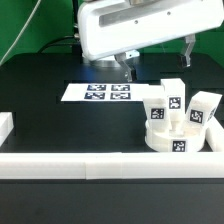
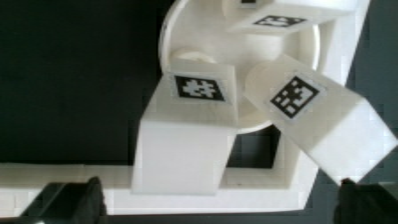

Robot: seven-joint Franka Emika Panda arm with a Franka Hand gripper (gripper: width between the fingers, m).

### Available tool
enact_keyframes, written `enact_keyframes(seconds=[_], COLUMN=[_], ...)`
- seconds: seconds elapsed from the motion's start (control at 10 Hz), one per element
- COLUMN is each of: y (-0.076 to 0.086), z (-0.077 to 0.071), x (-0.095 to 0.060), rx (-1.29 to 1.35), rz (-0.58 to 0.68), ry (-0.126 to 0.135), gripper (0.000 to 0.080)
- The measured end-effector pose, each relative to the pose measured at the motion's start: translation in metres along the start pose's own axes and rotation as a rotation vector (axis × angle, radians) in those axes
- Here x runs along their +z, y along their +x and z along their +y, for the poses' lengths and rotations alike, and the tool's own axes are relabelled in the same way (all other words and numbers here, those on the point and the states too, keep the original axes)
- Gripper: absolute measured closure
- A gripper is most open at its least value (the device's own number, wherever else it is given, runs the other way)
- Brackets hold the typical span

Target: Assemble stool

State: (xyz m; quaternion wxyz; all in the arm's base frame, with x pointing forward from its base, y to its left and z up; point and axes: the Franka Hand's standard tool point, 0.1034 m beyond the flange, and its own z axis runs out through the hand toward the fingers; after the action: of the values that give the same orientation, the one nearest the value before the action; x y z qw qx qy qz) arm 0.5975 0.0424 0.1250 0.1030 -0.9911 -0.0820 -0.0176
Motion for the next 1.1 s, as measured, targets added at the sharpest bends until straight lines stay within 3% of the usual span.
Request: enact_keyframes(seconds=[0.4,0.8,1.1], y=[0.010,0.012,0.018], z=[-0.008,-0.005,-0.005], x=[0.008,0.010,0.016], rx=[-0.534,-0.773,-1.148], rz=[-0.067,-0.071,-0.094], ry=[-0.048,-0.043,-0.056], gripper=[0.0150,0.0150,0.0150])
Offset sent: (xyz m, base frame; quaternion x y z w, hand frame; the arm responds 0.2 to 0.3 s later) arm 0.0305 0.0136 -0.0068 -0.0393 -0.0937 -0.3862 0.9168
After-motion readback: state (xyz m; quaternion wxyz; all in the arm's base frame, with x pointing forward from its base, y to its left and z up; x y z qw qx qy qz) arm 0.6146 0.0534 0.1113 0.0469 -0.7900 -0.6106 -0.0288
